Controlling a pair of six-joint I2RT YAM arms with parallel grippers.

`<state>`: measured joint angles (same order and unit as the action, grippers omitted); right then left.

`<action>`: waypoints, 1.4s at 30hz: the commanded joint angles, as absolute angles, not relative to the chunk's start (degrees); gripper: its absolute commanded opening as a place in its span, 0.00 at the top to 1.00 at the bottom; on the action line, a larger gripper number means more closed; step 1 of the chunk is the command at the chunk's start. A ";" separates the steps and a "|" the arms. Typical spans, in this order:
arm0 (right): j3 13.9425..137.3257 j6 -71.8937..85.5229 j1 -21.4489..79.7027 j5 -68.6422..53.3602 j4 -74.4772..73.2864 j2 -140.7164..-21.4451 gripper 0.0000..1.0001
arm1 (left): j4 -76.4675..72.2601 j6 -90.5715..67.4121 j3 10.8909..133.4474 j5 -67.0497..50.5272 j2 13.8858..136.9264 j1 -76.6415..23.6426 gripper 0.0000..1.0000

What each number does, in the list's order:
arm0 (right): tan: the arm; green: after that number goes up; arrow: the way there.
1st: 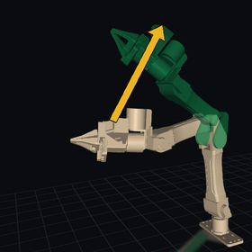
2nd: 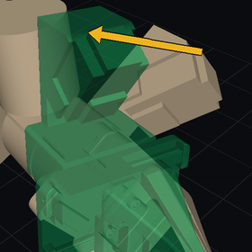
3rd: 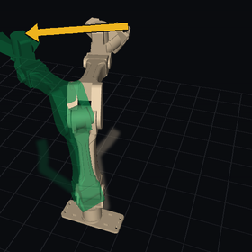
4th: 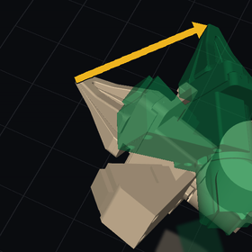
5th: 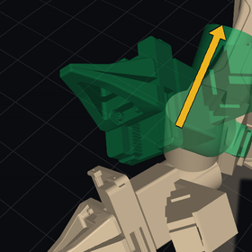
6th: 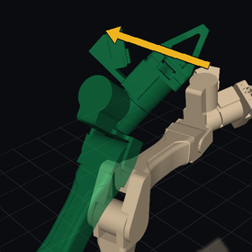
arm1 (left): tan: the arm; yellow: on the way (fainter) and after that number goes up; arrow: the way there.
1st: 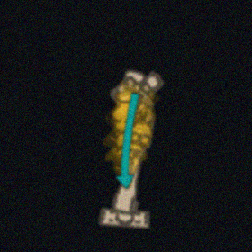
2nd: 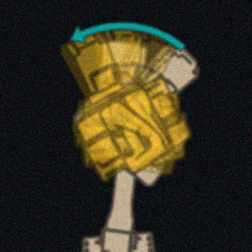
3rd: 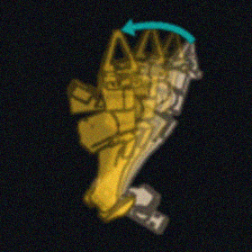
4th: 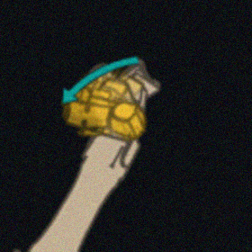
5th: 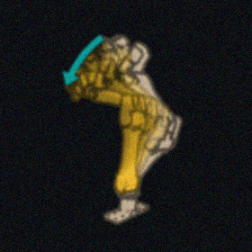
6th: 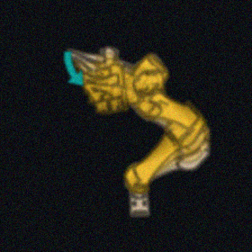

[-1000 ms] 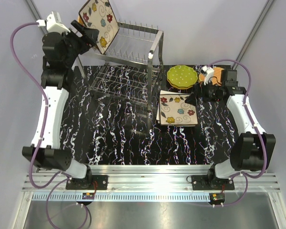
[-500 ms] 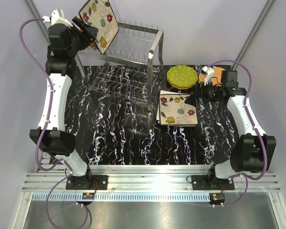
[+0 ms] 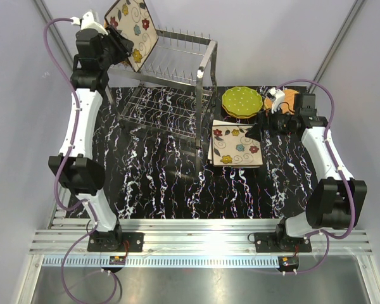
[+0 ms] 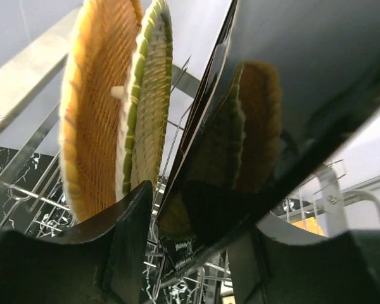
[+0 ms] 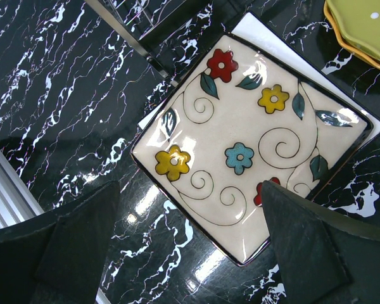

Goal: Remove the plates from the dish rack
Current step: Grab a plate with the left arm

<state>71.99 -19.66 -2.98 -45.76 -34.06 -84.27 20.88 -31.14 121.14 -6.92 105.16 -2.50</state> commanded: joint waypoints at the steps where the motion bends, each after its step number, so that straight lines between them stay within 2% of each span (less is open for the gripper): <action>1: 71.81 -19.16 -2.46 -46.67 -31.91 -81.83 0.00 | 17.24 -26.29 123.66 -5.71 106.17 -2.20 0.56; 4: 71.72 -18.99 -2.46 -46.67 -31.73 -81.83 0.00 | 15.56 -22.86 123.31 -4.57 106.43 -2.37 0.65; 7: 71.63 -18.99 -2.46 -46.58 -31.73 -81.74 0.00 | 11.89 -19.08 121.56 -4.74 105.30 -2.55 0.81; 10: 71.54 -18.81 -2.46 -46.58 -31.64 -81.83 0.00 | 5.48 -15.30 117.78 -5.62 103.63 -2.81 0.92; 11: 71.54 -18.81 -2.46 -46.58 -31.64 -81.83 0.00 | 3.97 -14.34 116.21 -6.15 102.75 -2.90 1.00; 24: 71.46 -18.28 -2.55 -46.76 -31.29 -81.91 0.00 | -15.98 -0.35 109.25 -5.45 97.30 -3.51 1.00; 42: 71.72 -17.76 -2.55 -46.76 -31.11 -82.09 0.01 | -18.72 1.49 112.50 -3.08 96.59 -4.31 1.00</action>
<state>71.53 -18.17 -2.98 -45.76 -33.61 -84.16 -0.69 -1.30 107.81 -6.37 101.95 -4.99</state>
